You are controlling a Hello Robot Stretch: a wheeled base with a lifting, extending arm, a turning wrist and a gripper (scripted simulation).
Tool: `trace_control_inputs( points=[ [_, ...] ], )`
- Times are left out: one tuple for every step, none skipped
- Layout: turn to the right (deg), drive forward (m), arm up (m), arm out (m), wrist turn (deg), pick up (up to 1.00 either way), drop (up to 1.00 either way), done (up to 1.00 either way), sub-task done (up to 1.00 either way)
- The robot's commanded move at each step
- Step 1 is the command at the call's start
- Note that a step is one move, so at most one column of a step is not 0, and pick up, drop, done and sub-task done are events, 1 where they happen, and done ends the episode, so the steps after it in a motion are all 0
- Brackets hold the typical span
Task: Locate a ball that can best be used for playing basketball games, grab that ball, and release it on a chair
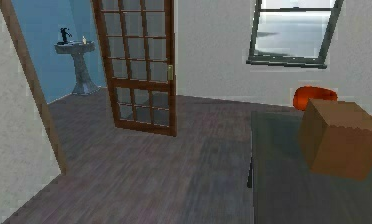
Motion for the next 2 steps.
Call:
trace_control_inputs(
  points=[
    [0.0, 0.00, 0.10, 0.00, 0.0, 0.00, 0.00, 0.00, 0.00],
    [0.0, 0.00, 0.12, 0.00, 0.0, 0.00, 0.00, 0.00, 0.00]
  ],
)
